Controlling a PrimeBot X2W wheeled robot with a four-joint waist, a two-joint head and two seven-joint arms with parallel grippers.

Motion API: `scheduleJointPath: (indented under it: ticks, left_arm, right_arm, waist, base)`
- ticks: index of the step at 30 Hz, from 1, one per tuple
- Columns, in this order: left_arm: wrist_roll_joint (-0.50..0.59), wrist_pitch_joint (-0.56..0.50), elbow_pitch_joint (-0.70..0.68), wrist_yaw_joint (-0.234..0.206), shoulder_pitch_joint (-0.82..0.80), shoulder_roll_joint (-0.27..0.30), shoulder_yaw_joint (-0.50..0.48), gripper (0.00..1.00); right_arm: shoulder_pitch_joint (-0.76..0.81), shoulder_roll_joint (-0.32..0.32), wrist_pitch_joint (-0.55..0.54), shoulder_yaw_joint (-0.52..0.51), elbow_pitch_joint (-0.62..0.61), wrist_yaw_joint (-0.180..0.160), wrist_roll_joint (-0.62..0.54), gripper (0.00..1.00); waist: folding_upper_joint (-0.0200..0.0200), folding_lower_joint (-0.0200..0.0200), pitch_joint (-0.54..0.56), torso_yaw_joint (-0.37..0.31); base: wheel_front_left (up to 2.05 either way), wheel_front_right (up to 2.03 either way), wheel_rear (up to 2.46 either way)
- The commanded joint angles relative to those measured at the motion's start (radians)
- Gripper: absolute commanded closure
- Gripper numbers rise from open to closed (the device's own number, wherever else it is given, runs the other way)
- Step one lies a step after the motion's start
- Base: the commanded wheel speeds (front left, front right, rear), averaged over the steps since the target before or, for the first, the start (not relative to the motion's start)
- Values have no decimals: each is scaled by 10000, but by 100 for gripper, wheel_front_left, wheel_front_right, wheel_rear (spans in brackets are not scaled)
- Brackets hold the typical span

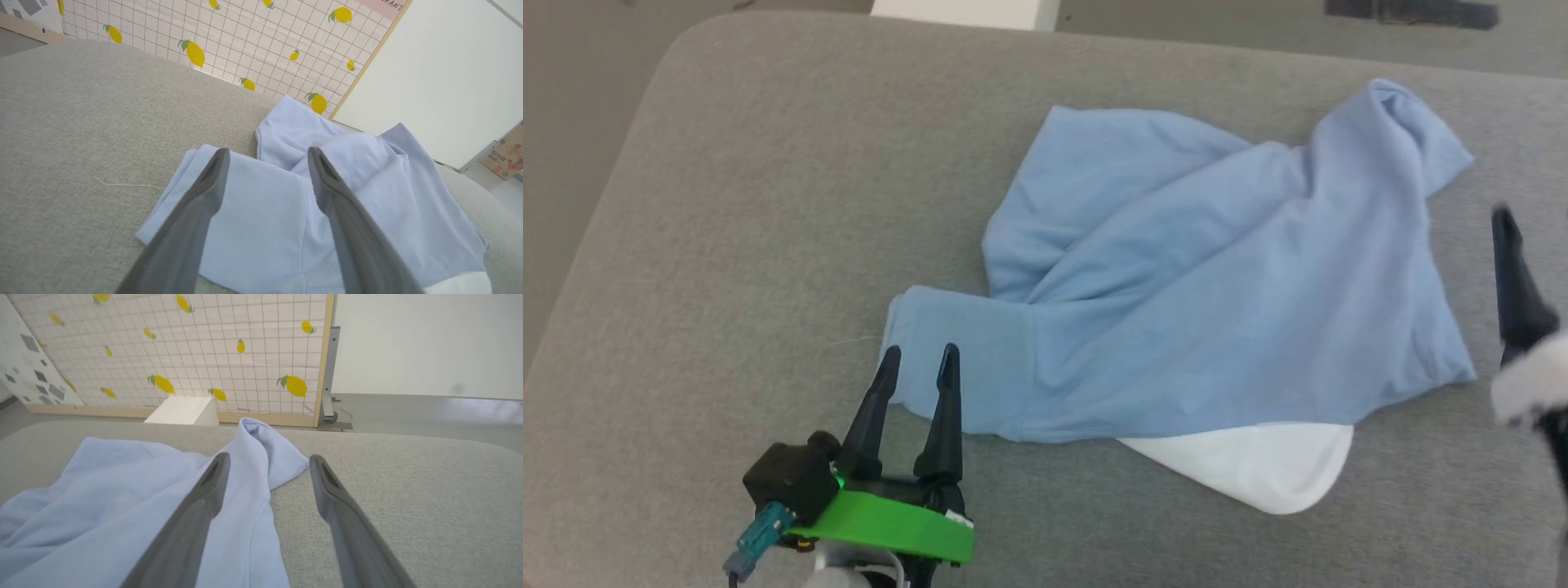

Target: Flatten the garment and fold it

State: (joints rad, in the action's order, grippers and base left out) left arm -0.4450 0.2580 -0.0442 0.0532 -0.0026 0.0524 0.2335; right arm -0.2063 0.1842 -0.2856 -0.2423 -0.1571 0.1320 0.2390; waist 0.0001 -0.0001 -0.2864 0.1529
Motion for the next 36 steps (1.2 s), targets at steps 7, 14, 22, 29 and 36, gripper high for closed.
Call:
scheduleJointPath:
  ticks: [7,14,22,29,36]
  left_arm:
    - [294,38,5,157,463,-22,-194,0]
    - [266,38,-52,64,1123,-22,-503,0]
    - [938,10,81,41,1193,149,-634,0]
    - [1506,-1967,583,-273,346,1006,-596,0]
    - [1358,-4386,960,-223,-530,1597,-530,0]
  right_arm:
    - [2347,-1268,2571,-462,-693,-13,-1125,0]
    - [3877,-1335,4851,-177,611,-13,187,0]
    - [3818,-1338,5293,202,1215,-13,330,0]
    - [3802,-1338,5357,408,1390,-13,397,0]
    - [3756,-1339,5337,677,1544,-13,519,0]
  waist:
    - [-1,1,582,-543]
    - [-1,1,1039,-669]
    - [-1,1,1444,-703]
    - [-1,1,1484,-688]
    - [-1,1,1159,-765]
  base:
    - [0,0,0]
    - [0,0,0]
    - [0,0,0]
    - [0,0,0]
    - [0,0,0]
